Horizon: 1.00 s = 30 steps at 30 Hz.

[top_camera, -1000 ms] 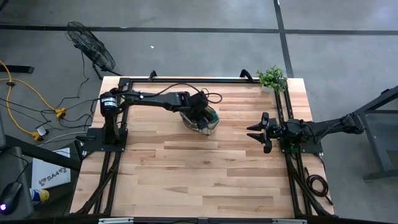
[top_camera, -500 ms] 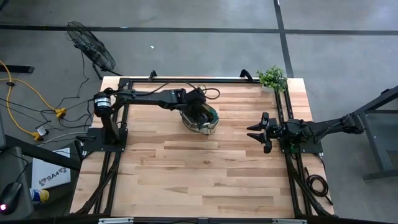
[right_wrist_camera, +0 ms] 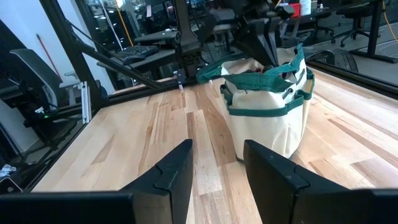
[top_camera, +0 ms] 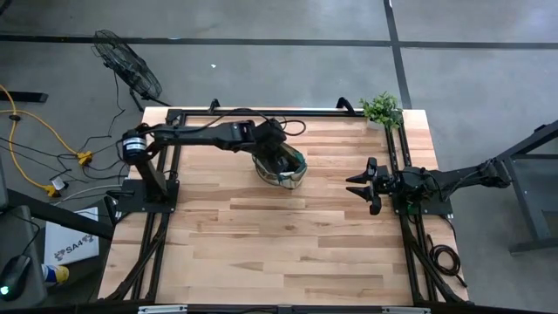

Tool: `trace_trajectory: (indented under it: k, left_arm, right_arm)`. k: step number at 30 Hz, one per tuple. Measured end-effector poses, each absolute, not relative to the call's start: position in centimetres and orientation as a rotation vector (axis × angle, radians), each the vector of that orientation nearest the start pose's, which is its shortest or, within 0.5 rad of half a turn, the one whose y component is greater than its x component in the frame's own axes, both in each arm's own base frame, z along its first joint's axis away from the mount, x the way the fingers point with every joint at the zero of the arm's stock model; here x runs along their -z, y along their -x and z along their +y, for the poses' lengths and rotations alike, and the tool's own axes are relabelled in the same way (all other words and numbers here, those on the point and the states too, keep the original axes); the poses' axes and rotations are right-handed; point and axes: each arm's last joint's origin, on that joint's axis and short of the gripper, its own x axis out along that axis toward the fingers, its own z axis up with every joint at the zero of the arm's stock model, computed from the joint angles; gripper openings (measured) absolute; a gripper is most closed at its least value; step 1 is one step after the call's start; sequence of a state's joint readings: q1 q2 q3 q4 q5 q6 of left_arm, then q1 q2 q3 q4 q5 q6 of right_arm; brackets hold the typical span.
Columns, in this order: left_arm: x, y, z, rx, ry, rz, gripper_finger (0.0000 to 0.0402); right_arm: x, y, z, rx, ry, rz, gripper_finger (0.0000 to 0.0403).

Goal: Pick & Place Garden tools in Gardening bag
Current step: Put the red glove into the gardening bag, then return to Home Position

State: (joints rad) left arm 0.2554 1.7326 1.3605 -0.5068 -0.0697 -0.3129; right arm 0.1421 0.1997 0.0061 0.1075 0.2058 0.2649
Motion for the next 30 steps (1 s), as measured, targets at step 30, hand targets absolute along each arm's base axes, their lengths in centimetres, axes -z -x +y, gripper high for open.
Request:
trace_trajectory:
  k: [30]
  left_arm:
    - [-27.2, -25.9, 3.5, -0.286, 0.021, 0.317, 0.0010]
  right_arm:
    - [-15.9, -10.9, 1.0, 0.075, -0.250, 0.077, 0.0135]
